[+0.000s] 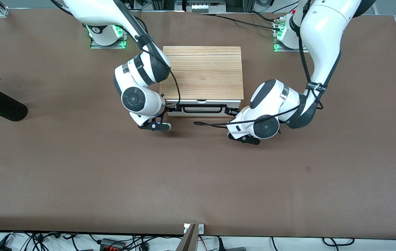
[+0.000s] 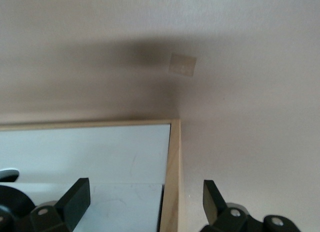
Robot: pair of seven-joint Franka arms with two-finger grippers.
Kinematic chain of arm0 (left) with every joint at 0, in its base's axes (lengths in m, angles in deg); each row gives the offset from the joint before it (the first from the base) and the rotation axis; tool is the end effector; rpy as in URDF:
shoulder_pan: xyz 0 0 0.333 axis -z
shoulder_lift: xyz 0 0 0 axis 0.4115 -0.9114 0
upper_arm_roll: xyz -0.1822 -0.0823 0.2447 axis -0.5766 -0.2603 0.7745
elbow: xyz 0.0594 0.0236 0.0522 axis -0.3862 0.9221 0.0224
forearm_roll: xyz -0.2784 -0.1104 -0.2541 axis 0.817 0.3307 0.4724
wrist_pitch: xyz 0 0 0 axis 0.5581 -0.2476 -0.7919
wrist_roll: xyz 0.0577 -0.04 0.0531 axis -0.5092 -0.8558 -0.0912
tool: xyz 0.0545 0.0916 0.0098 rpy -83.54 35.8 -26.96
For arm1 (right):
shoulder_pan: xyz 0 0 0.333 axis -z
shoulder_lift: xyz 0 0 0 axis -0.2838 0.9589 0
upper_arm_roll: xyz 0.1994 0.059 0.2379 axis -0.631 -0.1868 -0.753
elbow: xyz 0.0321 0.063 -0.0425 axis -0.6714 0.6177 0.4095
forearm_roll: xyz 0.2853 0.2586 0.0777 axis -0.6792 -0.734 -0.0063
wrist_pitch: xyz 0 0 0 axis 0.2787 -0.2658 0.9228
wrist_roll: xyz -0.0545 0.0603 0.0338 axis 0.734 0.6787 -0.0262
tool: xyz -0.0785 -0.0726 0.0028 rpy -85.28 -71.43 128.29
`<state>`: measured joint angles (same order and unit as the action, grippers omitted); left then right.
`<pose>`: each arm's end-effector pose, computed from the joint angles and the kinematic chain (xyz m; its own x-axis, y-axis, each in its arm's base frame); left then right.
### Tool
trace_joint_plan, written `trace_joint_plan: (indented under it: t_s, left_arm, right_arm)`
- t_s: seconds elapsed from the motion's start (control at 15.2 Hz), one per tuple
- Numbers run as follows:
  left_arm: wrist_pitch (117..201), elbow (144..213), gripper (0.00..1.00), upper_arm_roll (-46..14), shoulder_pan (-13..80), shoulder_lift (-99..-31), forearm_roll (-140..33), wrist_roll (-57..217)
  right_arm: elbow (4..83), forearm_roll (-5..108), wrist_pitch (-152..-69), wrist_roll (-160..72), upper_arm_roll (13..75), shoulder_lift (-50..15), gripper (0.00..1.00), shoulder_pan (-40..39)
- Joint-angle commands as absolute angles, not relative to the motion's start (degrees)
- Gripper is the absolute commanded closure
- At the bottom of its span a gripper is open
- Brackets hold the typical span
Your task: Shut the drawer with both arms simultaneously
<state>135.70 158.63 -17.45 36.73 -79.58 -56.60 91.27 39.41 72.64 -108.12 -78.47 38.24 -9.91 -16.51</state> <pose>0.5886 -0.3299 0.2884 0.8515 -0.2026 -0.4837 -0.1404 -0.9768 0.1619 0.5404 0.3746 0.2803 0.9472 -0.0576 -0.3153 -0.0863 -0.9932 -0.0778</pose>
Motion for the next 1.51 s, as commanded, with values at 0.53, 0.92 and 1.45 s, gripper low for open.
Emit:
trace_joint_plan:
  t_s: [0.53,0.92,1.45]
  left_arm:
    - [131.12,157.99,0.00,-17.13,36.87,-80.90,-51.70,91.93]
    - [139.03,154.21,0.00,-16.52,32.57,-80.03,-54.06,91.22]
    - [136.84,152.36,0.00,-14.93,30.36,-70.11,-61.25,102.74]
  right_arm:
    - [40.05,71.96,-105.55,-79.38,37.95,-10.74,0.00,-18.32]
    - [38.74,71.96,-105.47,-78.42,38.56,-16.71,0.00,-15.08]
    - [25.31,83.52,-85.21,-72.28,40.50,-23.40,0.00,-5.84]
